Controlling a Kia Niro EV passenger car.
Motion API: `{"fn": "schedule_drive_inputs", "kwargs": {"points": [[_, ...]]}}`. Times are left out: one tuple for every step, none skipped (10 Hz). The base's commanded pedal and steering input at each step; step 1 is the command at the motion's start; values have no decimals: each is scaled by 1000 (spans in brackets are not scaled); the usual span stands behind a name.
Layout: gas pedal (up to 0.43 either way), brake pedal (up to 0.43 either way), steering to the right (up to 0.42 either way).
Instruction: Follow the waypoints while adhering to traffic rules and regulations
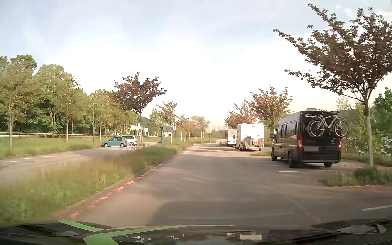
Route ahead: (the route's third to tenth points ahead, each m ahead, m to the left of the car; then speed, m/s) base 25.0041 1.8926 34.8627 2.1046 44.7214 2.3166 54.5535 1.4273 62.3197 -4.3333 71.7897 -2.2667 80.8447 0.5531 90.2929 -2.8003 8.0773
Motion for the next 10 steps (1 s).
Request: {"fn": "schedule_drive_inputs", "kwargs": {"points": [[0,0,-4],[0,0,-4],[0,0,-4],[0,0,-4],[0,0,-4],[0,0,-4],[0,0,-4],[0,0,-4],[0,0,-4],[0,0,-3]]}}
